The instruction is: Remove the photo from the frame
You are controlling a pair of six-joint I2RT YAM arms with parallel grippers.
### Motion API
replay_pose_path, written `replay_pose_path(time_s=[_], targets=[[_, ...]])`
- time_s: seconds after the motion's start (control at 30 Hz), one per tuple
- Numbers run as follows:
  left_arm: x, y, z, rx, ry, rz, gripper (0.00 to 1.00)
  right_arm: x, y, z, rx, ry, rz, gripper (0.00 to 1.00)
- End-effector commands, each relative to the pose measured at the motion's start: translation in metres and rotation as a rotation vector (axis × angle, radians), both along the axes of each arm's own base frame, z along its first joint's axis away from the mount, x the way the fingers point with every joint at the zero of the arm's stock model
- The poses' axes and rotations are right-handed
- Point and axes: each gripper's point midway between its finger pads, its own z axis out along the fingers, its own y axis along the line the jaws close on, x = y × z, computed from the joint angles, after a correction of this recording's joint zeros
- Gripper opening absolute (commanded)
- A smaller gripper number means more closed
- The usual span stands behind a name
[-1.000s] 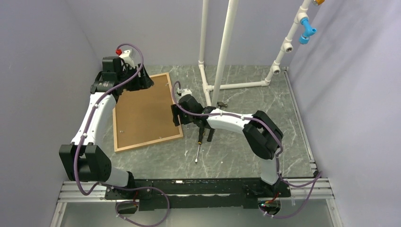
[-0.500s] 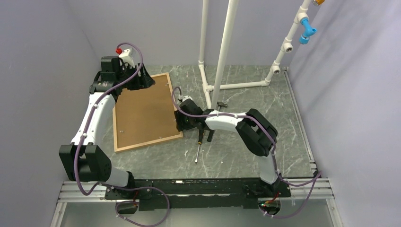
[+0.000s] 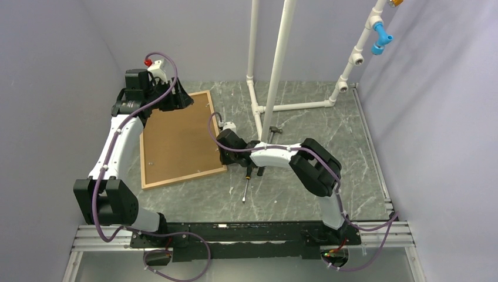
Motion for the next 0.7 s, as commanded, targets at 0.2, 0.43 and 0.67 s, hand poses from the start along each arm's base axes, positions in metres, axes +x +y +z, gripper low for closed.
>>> replay_pose_path(time_s=[0.2,0.43,0.67], targets=[[0.006,0.002,0.004,-0.045,-0.021,-0.014,0.72,-0.054,-0.019,0.009,0.020,0.005,-0.095,0.10],[0.006,0.004,0.005,-0.056,-0.024,-0.012,0.73,-0.078,-0.016,0.027,0.034,0.000,-0.070,0.29],[0.006,0.001,0.004,-0.075,-0.018,-0.027,0.75,-0.053,-0.063,0.084,-0.042,-0.150,-0.186,0.87]])
